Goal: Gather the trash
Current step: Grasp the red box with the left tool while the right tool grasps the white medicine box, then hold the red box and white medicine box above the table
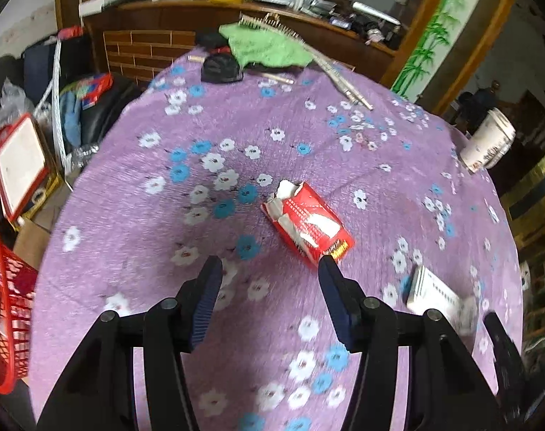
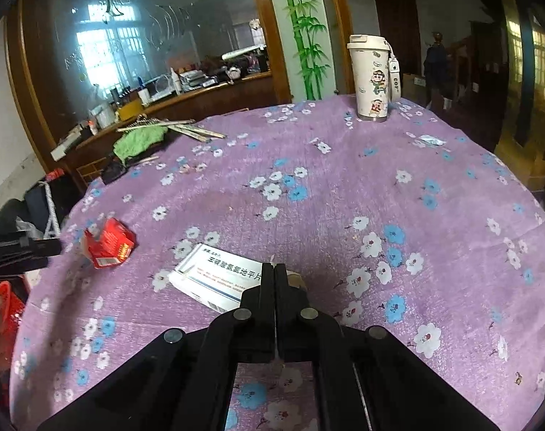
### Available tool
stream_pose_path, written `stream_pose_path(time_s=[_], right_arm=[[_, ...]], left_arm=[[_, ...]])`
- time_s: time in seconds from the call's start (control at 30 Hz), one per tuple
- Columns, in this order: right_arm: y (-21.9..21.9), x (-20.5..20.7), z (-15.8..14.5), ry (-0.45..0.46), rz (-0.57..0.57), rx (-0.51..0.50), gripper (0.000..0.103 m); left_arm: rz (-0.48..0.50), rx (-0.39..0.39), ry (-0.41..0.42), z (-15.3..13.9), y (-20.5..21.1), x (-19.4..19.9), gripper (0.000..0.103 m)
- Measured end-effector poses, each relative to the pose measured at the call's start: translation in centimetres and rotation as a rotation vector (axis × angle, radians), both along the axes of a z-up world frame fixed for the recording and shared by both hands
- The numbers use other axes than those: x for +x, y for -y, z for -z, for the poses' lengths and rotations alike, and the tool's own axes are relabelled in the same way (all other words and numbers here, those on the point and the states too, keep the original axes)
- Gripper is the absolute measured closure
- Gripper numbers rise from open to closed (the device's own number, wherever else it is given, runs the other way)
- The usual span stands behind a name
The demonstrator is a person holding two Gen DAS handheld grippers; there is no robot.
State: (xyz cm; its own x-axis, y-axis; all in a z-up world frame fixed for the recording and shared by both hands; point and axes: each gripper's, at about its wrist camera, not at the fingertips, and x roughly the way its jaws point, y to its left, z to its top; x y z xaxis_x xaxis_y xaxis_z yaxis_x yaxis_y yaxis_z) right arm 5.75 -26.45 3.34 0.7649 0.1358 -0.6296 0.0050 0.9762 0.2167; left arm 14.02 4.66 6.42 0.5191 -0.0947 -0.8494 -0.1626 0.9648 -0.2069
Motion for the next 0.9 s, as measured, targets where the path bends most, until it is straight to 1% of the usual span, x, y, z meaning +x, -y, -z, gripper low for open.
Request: stream_pose_path(time_s=[0.07, 0.17, 0.2, 0.27, 0.33, 0.4, 0.43, 0.47, 0.5, 0.53, 0.57, 0.6, 0.63, 0.7, 0.77, 0.83, 0.9], right_arm=[[1.0, -0.3, -0.5, 0.018, 0.013, 0.06, 0.102], [2.9, -0.4, -0.6, 0.02, 0.036, 0.151, 0.102], [3.2, -0.2, -0.5, 0.009, 0.037, 0.172, 0.102], [3.9, 0.2, 0.1, -0.021, 0.034, 0.218, 0.101], [4.1, 0.7, 0.7, -0.057, 0.023, 0.249, 0.101], [4.0, 1.0, 1.1, -0.077, 0.012, 0.261, 0.101], [3.9, 1.1, 1.2, -0.084, 0.004, 0.267, 0.1], [3.7, 1.1, 1.3, -0.086, -0.005, 0.267, 0.1], [3.4, 1.2, 1.4, -0.089, -0.02, 0.263, 0.095], [3.2, 1.2, 1.4, -0.09, -0.028, 0.259, 0.085], [2.8, 1.2, 1.4, -0.086, -0.036, 0.25, 0.078], [2.2, 1.2, 1.3, -0.076, -0.043, 0.227, 0.065], [1.7, 1.1, 1.2, -0.068, -0.044, 0.201, 0.062], [0.7, 1.0, 1.1, -0.052, -0.046, 0.141, 0.062], [0.1, 1.3, 1.6, -0.069, -0.047, 0.111, 0.066], [-0.3, 1.8, 2.3, -0.096, -0.055, 0.096, 0.084], [-0.7, 2.0, 2.7, -0.113, -0.051, 0.058, 0.096]], left_arm=[[-0.02, 0.009, -0.021, 0.9, 0.3, 1.0, 0.049], [-0.012, -0.017, -0.04, 2.1, 0.9, 2.3, 0.05], [-0.003, -0.015, -0.045, 2.6, 1.3, 2.6, 0.054], [0.011, -0.007, -0.055, 3.3, 1.9, 3.1, 0.082], [0.015, -0.003, -0.063, 4.0, 2.3, 3.5, 0.09], [0.016, 0.025, -0.036, 4.1, 2.4, 3.3, 0.094], [0.019, 0.043, -0.024, 4.0, 2.5, 3.1, 0.098], [0.02, 0.05, -0.009, 3.7, 2.5, 2.7, 0.099], [0.024, 0.049, 0.009, 3.4, 2.4, 2.2, 0.1], [0.032, 0.051, 0.029, 2.9, 2.4, 1.7, 0.101], [0.038, 0.061, 0.049, 2.4, 2.4, 1.2, 0.101], [0.044, 0.071, 0.072, 1.8, 2.5, 0.5, 0.101], [0.053, 0.076, 0.091, 1.4, 2.5, 0.0, 0.101], [0.074, 0.089, 0.112, 0.7, 2.7, -0.6, 0.101], [0.09, 0.093, 0.121, 0.4, 2.7, -1.3, 0.101], [0.102, 0.102, 0.135, 0.0, 2.7, -2.2, 0.101], [0.109, 0.111, 0.151, -0.1, 2.7, -3.2, 0.101]])
